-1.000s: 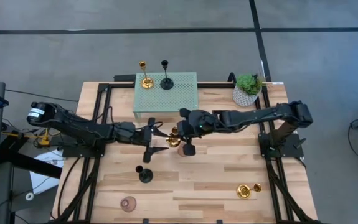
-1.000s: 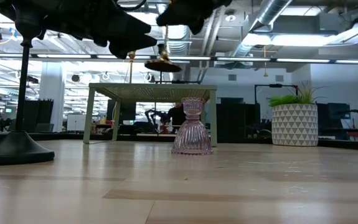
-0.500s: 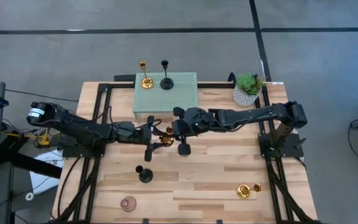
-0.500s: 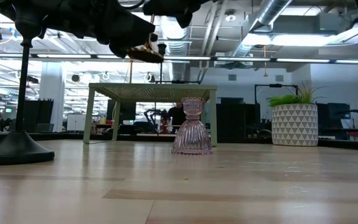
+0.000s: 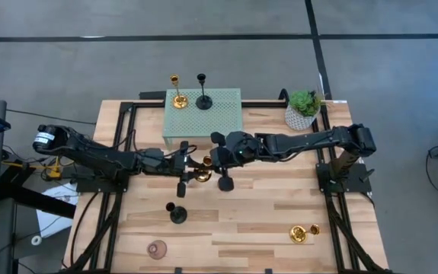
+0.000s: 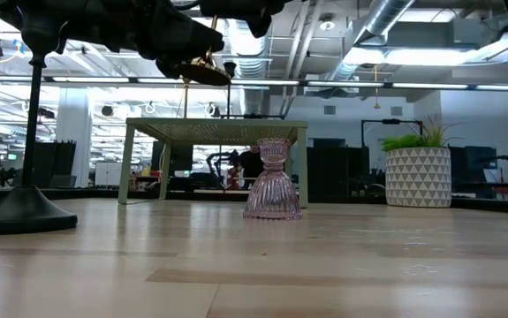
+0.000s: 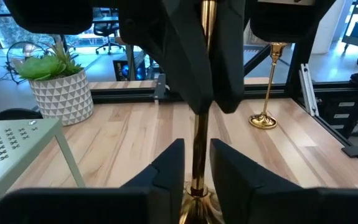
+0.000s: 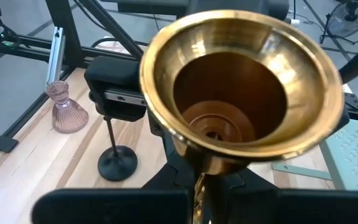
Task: Pick & Place candle stick holders
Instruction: Put the top gold candle holder on the shelf aligned with the other gold candle holder
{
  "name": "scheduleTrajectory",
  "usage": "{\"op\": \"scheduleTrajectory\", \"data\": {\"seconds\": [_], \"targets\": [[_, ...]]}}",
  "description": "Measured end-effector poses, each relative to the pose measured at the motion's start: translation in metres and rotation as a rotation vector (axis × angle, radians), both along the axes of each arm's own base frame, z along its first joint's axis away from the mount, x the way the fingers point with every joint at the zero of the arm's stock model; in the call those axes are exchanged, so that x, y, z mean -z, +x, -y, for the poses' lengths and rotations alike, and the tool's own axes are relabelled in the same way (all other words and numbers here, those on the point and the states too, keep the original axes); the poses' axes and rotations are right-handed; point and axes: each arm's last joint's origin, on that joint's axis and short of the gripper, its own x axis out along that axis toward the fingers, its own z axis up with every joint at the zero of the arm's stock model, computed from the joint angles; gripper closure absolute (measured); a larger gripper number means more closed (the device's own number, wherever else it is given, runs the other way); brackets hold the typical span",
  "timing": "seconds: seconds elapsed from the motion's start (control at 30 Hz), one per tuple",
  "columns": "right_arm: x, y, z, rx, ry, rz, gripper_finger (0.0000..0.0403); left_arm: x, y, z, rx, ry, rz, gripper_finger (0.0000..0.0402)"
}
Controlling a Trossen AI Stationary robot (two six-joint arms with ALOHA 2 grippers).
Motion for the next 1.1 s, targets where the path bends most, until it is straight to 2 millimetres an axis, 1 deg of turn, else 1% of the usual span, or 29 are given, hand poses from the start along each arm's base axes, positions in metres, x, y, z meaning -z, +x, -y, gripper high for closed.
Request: {"op": "scheduleTrajectory", "data": {"seconds": [0.33,0.5,0.77,0.9,0.97,1.03,1.1], "targets": [[0.0,0.0,0.0,0.0,0.0,0.0,0.0401,0.0,0.0,0.0,0.001,0.003,0.002,0.0381],[0.0,0.0,0.0,0.0,0.0,0.0,0.0396,0.0,0.0,0.0,-0.003,0.004,0.003,0.0378],[0.0,-0.001,0.0,0.002,-0.004,-0.01,0.0358,0.0,0.0,-0.001,-0.026,0.01,0.0,0.0386],[-0.006,-0.009,0.001,0.004,-0.031,-0.035,0.0354,0.0,0.0,-0.001,-0.044,0.01,0.0,0.0386],[-0.009,-0.016,0.002,0.006,-0.039,-0.06,0.0354,0.001,0.0,-0.001,-0.044,0.012,-0.009,0.0386],[-0.016,-0.021,0.002,-0.002,-0.054,-0.047,0.0353,0.0,0.0,-0.001,-0.047,0.012,-0.006,0.0386],[-0.023,-0.032,0.003,-0.007,-0.059,-0.074,0.0352,0.001,0.0,-0.002,-0.062,0.027,-0.011,0.0386]]}}
